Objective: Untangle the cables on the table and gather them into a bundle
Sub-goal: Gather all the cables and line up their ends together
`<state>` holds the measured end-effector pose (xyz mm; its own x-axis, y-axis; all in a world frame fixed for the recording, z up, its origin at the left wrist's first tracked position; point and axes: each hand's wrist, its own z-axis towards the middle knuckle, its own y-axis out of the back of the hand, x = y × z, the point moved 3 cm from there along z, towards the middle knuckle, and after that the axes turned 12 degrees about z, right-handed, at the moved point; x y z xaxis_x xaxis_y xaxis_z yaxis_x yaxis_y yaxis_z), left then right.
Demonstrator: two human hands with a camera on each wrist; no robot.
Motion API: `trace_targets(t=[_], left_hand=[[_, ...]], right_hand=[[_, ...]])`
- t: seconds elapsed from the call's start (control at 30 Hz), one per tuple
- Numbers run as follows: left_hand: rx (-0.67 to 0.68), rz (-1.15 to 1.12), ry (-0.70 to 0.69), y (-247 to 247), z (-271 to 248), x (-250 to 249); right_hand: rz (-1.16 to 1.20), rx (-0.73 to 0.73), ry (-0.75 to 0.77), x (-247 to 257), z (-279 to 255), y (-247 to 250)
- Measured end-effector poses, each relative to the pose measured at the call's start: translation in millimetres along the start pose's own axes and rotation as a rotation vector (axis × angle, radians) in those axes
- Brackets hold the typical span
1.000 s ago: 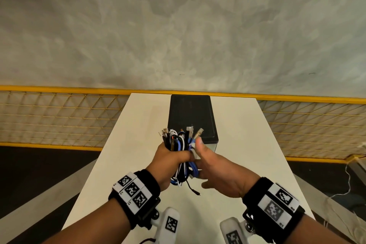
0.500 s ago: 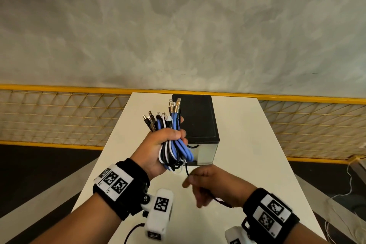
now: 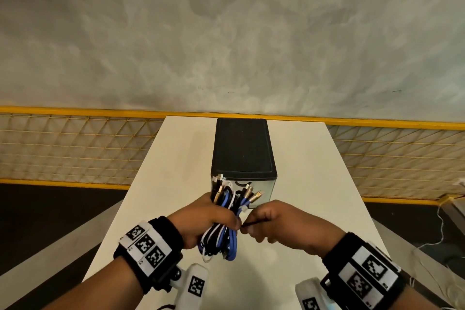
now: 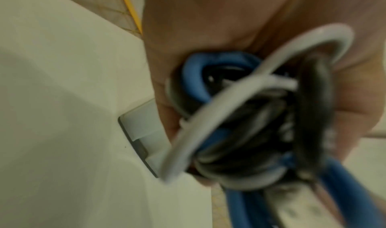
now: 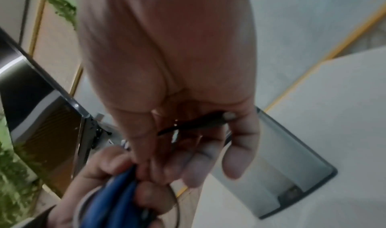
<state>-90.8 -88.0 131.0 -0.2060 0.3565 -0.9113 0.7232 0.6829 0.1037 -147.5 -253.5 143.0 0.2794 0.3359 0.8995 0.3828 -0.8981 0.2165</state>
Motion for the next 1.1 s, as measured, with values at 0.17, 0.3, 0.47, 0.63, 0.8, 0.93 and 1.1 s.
trace_targets(t=[0.17,0.3,0.47,0.63,0.8,0.93,1.1], left_hand=[[-0.063,0.263,-0.148,-13,-1,-4],[-0.11,0.394,-0.208,-12,0,0],[-0.117,0.35,-0.222,-10,1,2],[-0.196,0.068,-0.143,-5,8,8],[-0.237,0.087,-0.123,-2,13,9],[-0.208,0.068,-0.099,0,15,11],[-0.237,0.0,-0.096,0,15,15]], right_hand=[[-0.09,-0.026,-0.098,-9,4,-5],[0.128,-0.069,-0.118,-16,3,4],[0.414,-0.111,-0.022,-17,4,13],[0.901,0.027,0.031,-15,3,8],[0.787,0.021,0.013,-12,4,3],[0.725,-0.035,0.011,-14,7,-6],[0.685,-0.065,0.048,-11,10,-8]])
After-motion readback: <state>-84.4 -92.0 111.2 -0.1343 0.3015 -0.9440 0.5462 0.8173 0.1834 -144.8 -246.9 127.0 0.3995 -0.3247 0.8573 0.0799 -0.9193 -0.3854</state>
